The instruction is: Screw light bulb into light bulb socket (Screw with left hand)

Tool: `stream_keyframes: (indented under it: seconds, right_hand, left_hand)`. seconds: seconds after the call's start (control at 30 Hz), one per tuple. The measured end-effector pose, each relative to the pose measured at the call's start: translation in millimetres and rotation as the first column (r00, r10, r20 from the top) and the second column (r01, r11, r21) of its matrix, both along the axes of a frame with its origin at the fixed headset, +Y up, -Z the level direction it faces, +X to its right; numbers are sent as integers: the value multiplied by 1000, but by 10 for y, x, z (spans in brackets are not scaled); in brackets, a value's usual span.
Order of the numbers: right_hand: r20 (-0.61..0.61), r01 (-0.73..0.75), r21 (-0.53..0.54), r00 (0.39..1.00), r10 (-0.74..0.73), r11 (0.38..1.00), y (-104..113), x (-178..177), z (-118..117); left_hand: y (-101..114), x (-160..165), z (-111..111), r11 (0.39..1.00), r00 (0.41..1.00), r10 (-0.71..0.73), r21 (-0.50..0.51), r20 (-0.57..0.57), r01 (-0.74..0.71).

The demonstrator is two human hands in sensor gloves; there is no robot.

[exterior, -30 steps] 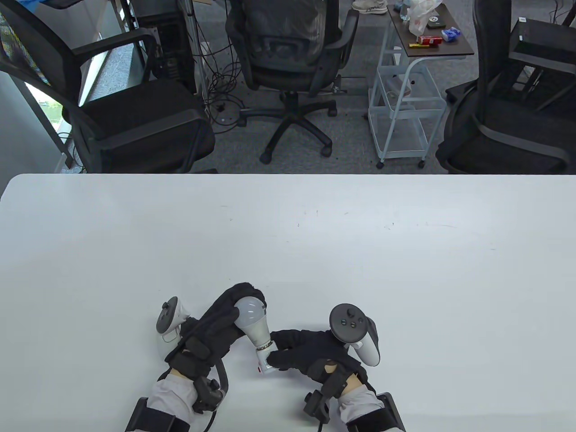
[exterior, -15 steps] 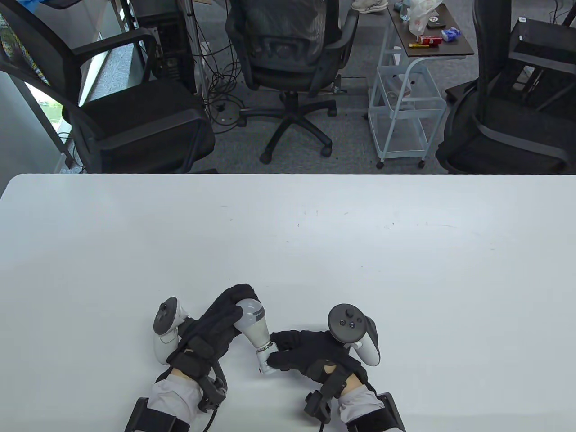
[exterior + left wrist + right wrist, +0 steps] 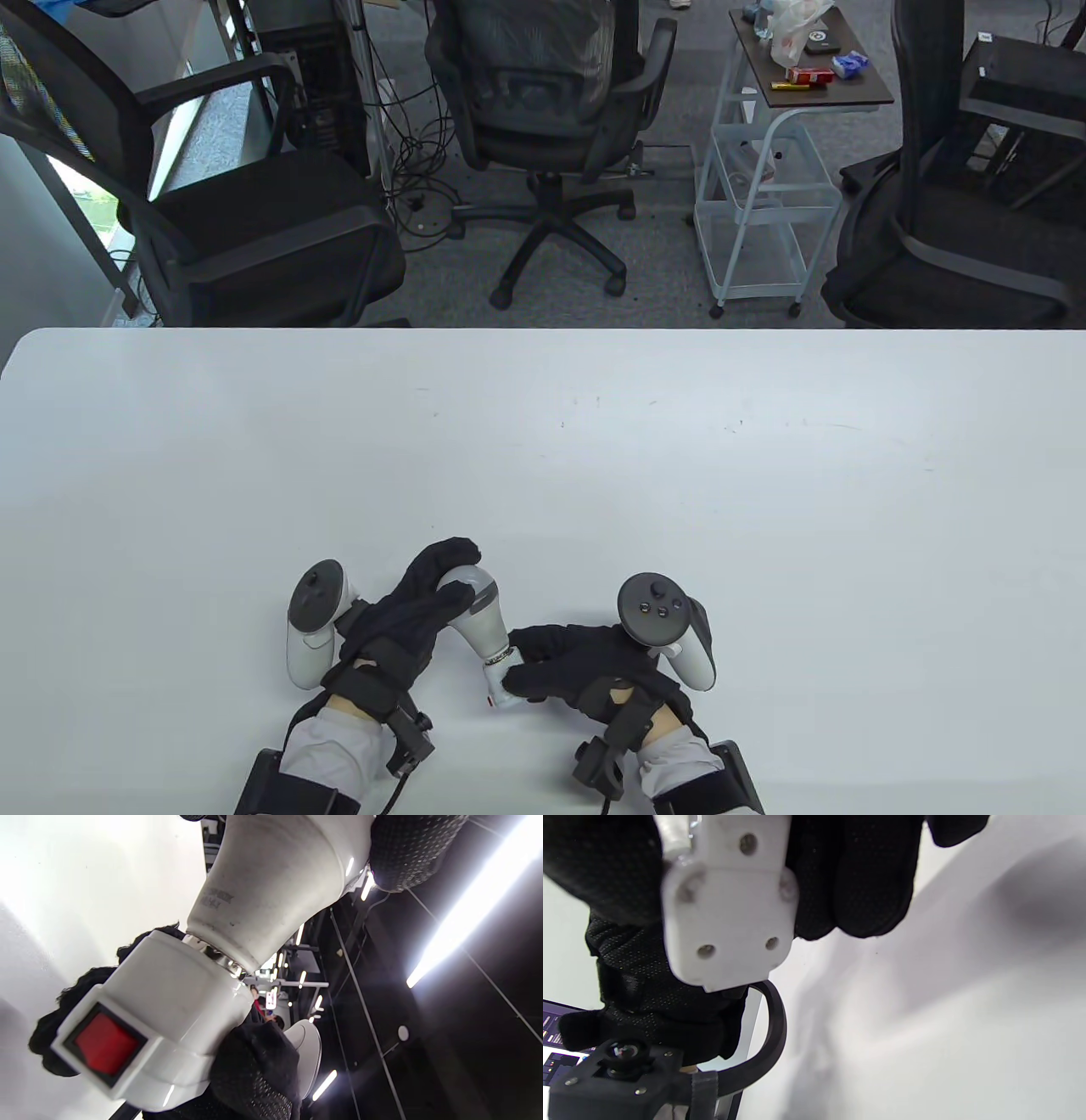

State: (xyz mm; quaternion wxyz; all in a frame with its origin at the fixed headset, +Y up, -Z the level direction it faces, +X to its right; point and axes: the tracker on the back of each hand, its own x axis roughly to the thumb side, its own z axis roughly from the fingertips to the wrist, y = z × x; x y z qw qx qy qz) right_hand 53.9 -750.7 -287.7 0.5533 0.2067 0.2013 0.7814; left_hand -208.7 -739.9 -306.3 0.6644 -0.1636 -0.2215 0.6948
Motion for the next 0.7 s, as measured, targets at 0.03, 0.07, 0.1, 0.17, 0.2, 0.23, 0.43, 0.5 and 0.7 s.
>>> stream_keyframes:
  seconds: [0.03, 0.07, 0.1, 0.17, 0.2, 0.23, 0.43, 0.5, 0.7]
  right_hand:
    - [0, 1, -3, 1000, -1, 1000, -2, 3, -2]
    - [-6, 12, -9, 1000, -12, 1000, -8, 8, -8]
    - [-12, 26, -13, 1000, -26, 1000, -10, 9, -13]
    - [-31, 55, -20, 998, -56, 998, -9, 8, -19]
    - [-44, 65, -24, 997, -66, 998, -14, 6, -20]
    - [-42, 65, -27, 997, -67, 997, -17, 5, -19]
    - [2, 20, 10, 1000, -20, 1000, 10, 6, -4]
    - [12, -17, 33, 1000, 17, 999, 27, 3, 8]
    - [17, -57, 50, 998, 57, 997, 45, -10, 17]
  left_hand:
    - [-10, -1, -5, 1000, 1000, 26, 0, 13, -26]
    - [-27, 0, -13, 997, 996, 83, -10, 44, -82]
    - [-37, 6, -16, 993, 990, 121, -16, 67, -121]
    - [-47, 25, -22, 983, 977, 181, -28, 110, -179]
    - [-45, 34, -23, 980, 972, 197, -28, 125, -195]
    - [-42, 38, -23, 979, 970, 202, -28, 133, -200]
    - [-41, 29, -10, 994, 987, 112, -13, 112, -111]
    - [-42, 30, -4, 998, 995, 58, -23, 83, -57]
    - [14, -2, 6, 996, 996, -90, 18, -17, 90]
